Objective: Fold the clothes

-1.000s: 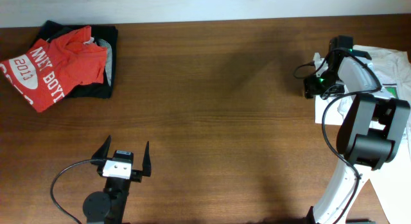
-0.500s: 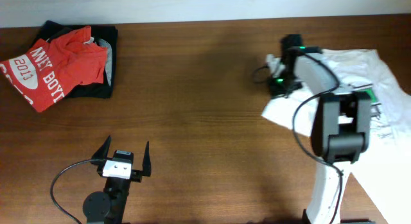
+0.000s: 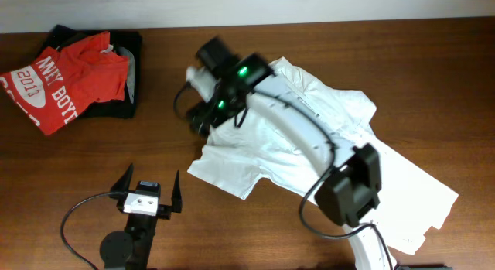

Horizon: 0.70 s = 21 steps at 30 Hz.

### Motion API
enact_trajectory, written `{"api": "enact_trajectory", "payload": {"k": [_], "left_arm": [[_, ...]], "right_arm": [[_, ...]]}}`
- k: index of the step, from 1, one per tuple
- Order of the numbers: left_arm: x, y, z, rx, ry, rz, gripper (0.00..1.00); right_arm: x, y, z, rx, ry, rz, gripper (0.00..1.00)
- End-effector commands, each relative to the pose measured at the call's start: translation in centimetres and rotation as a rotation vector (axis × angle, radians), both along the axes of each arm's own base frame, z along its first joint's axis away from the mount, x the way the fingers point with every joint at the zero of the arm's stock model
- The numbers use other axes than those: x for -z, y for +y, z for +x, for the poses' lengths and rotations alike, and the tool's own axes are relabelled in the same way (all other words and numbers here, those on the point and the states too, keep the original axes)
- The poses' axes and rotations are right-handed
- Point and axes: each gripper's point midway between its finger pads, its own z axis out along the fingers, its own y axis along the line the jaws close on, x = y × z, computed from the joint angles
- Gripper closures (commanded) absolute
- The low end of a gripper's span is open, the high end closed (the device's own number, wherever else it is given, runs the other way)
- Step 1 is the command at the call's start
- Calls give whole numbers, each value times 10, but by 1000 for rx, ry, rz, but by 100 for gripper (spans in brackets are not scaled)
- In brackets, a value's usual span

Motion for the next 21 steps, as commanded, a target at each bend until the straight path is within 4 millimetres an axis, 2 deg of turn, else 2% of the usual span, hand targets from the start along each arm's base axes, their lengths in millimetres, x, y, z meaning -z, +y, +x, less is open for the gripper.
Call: {"api": "enact_trajectory", "payload": {"k": [1, 2, 3, 4, 5, 7, 8, 10, 11, 13, 15, 16, 17, 18, 19, 21], "left_arm": [[2, 1, 0, -4, 0, 12, 1], [2, 1, 0, -4, 0, 12, 1], [2, 1, 0, -4, 0, 12, 1], [2, 1, 0, -4, 0, 12, 1], [2, 1, 0, -4, 0, 12, 1], [2, 1, 0, -4, 0, 12, 1], [2, 1, 0, -4, 0, 12, 1], [2, 1, 0, -4, 0, 12, 1], [2, 1, 0, -4, 0, 12, 1], [2, 1, 0, -4, 0, 12, 1], [2, 1, 0, -4, 0, 12, 1], [2, 1, 0, -4, 0, 12, 1], [2, 1, 0, -4, 0, 12, 1], [2, 1, 0, -4, 0, 12, 1], [2, 1, 0, -4, 0, 12, 1], [2, 1, 0, -4, 0, 12, 1]], "right_arm": [[-46, -86, 44, 221, -6, -26, 1], [-47, -111, 50, 272, 15, -38, 1], [-42, -156, 57, 362, 73, -71, 1], [-36, -183, 60, 418, 100, -113, 1], [-30, -232, 66, 516, 109, -200, 1], [-27, -282, 63, 618, 169, -222, 1], [-25, -296, 57, 648, 210, -229, 1], [-16, -287, 40, 616, 332, -158, 1], [-15, -284, 39, 644, 360, -143, 12], [-20, -287, 38, 750, 384, -141, 17], [-38, -292, 35, 800, 348, -130, 18], [-74, -301, 24, 853, 246, -133, 18], [-94, -301, 14, 870, 198, -123, 16], [-110, -301, -5, 882, 176, -108, 16], [-117, -306, -23, 897, 161, -123, 1], [-106, -336, -59, 1040, 161, -264, 1]]}}
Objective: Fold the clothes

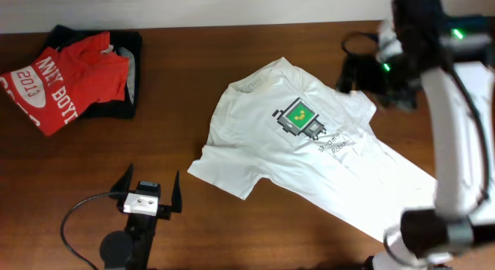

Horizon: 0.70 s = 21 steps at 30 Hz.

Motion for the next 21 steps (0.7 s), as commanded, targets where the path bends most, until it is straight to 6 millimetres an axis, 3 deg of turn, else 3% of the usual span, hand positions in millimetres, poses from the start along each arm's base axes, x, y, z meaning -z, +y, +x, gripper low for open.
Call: {"api": "enact_trajectory", "payload": {"k": [1, 3, 6, 10, 13, 16, 18, 19, 21], "left_arm": [[2, 1, 0, -5, 1, 12, 1], [2, 1, 0, -5, 1, 12, 1], [2, 1, 0, -5, 1, 12, 1], [2, 1, 0, -5, 1, 12, 1], [2, 1, 0, -4, 1, 12, 1], [1, -7, -1, 45, -2, 0, 1], [-4, -33, -8, 202, -21, -9, 1], [-6, -56, -18, 345, -26, -15, 1], [-16, -79, -32, 500, -54, -52, 1]], "right_arm": [[28, -38, -37, 154, 104, -171, 1], [45, -56, -51, 212, 169, -170, 1], [71, -74, -47, 293, 207, -97, 1], [114, -73, -59, 287, 302, -77, 1], [153, -75, -55, 372, 312, -64, 1], [142, -74, -59, 467, 279, -46, 1], [123, -72, -77, 478, 242, -42, 1], [116, -68, -97, 479, 205, -38, 1], [124, -64, -126, 478, 182, -36, 1]]}}
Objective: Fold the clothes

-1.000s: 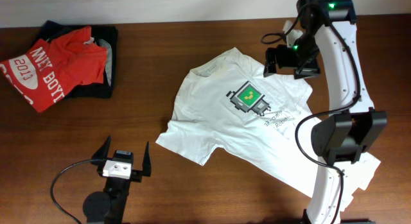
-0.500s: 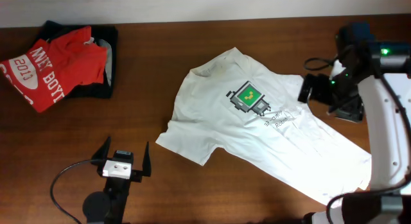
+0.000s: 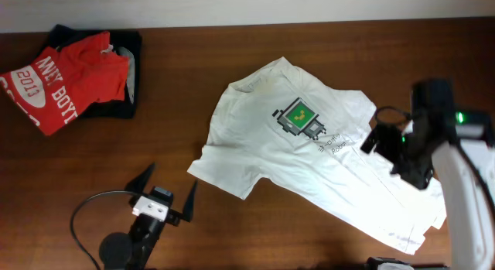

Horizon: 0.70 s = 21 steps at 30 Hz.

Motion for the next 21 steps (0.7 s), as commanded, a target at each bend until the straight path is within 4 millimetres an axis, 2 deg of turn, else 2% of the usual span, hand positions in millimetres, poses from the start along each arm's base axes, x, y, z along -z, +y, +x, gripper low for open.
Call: {"api": "enact_trajectory", "payload": {"k": [1, 3, 6, 7, 8, 9, 10, 11, 12, 13, 14, 16, 18, 19, 21], "left_arm": [[-20, -39, -25, 271, -29, -103, 1], [-54, -49, -38, 349, -88, -112, 1], [-89, -52, -36, 373, -13, -106, 1], [-104, -58, -29, 420, 59, -88, 1], [-115, -59, -5, 429, 266, -102, 1], [-115, -57, 9, 419, 405, -98, 1], [-107, -47, 24, 341, 548, -83, 1], [-85, -23, 47, 173, 750, -40, 1], [-71, -11, 64, 100, 836, -12, 1], [-61, -8, 74, 85, 874, -7, 1], [-32, -9, 80, 94, 984, -20, 1], [0, -16, 86, 133, 1108, -55, 1], [40, 7, 94, -62, 1250, -51, 1], [58, 9, 94, -110, 1293, 20, 1], [69, -12, 91, -65, 1312, 88, 1]], "right_arm": [[16, 3, -31, 24, 1, 4, 1], [30, 9, -41, 21, 45, 36, 1], [33, 10, -43, 16, 65, 39, 1], [33, 11, -43, -14, 61, 44, 1], [32, 15, -42, -66, 54, 60, 1], [32, 15, -42, -68, 55, 60, 1], [32, 15, -42, -75, 53, 59, 1], [32, 15, -42, -76, 53, 59, 1], [32, 15, -41, -75, 50, 58, 1], [32, 15, -41, -76, 48, 58, 1], [32, 15, -40, -76, 43, 57, 1], [32, 14, -39, -98, 37, 53, 1], [32, 14, -37, -113, 28, 50, 1], [32, 14, -34, -113, 17, 49, 1], [31, 16, -32, -114, 7, 59, 1]]}}
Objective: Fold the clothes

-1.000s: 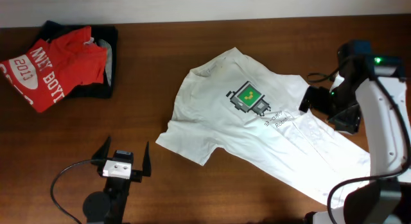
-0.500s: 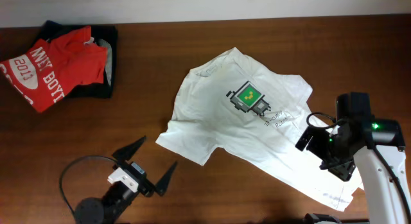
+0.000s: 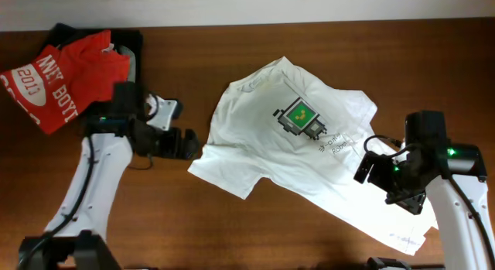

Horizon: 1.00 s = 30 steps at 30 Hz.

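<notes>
A white T-shirt (image 3: 263, 138) with a green pixel print (image 3: 300, 117) lies face up and slanted across the middle of the table, collar toward the back, hem toward the front right. My left gripper (image 3: 190, 144) sits at table level right beside the shirt's left sleeve; how its jaws stand is not readable. My right gripper (image 3: 366, 168) is low over the shirt's lower right part, just below the print, and its jaws are equally unclear.
At the back left a red T-shirt with white lettering (image 3: 54, 76) lies heaped on a dark folded garment (image 3: 131, 49). The left arm (image 3: 93, 177) stretches from the front left corner, the right arm (image 3: 456, 200) from the front right. Brown tabletop (image 3: 232, 231) surrounds the shirt.
The left arm left its parked spot at the front left and now reaches to the shirt's left sleeve. The right gripper shifted slightly left and forward over the shirt's lower part.
First the right arm lay across the white shirt with its gripper at the collar side, the left arm parked. Then the right gripper stood past the shirt's right sleeve, the print uncovered. Then it was low by the hem. Now both grippers are at the shirt.
</notes>
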### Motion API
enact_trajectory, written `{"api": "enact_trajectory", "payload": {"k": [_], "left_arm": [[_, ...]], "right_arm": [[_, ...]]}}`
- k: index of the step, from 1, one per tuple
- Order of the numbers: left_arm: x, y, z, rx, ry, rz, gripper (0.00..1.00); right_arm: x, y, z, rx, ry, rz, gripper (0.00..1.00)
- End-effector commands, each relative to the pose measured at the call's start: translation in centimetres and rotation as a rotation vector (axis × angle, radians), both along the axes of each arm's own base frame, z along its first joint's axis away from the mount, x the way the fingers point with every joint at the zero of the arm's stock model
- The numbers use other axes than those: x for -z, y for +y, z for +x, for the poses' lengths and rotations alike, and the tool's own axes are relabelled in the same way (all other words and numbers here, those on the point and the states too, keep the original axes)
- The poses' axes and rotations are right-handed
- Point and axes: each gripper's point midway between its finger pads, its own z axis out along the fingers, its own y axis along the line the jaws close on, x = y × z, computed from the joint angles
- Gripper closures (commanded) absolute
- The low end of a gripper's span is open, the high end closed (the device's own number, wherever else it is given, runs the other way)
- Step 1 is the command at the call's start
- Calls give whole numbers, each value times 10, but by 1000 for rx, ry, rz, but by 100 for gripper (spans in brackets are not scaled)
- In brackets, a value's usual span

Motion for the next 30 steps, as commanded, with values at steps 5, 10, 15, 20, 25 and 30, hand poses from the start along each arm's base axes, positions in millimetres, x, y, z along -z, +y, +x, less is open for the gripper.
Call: {"api": "enact_trajectory", "payload": {"k": [5, 10, 15, 20, 25, 30], "left_arm": [[57, -47, -12, 163, 136, 125, 1], [107, -25, -12, 109, 250, 263, 1], [137, -24, -14, 116, 306, 273, 26], [144, -19, -18, 115, 331, 303, 99], [134, -5, -13, 38, 337, 385, 99], [107, 11, -3, -101, 271, 458, 99]], "right_arm": [[-2, 1, 1, -7, -11, 12, 1], [-2, 2, -1, -6, -3, 13, 1], [-2, 2, -2, -6, 2, 14, 1], [-2, 2, -2, -6, 2, 14, 1], [-2, 2, -2, -6, 2, 14, 1], [-2, 2, -2, -6, 1, 13, 1]]}}
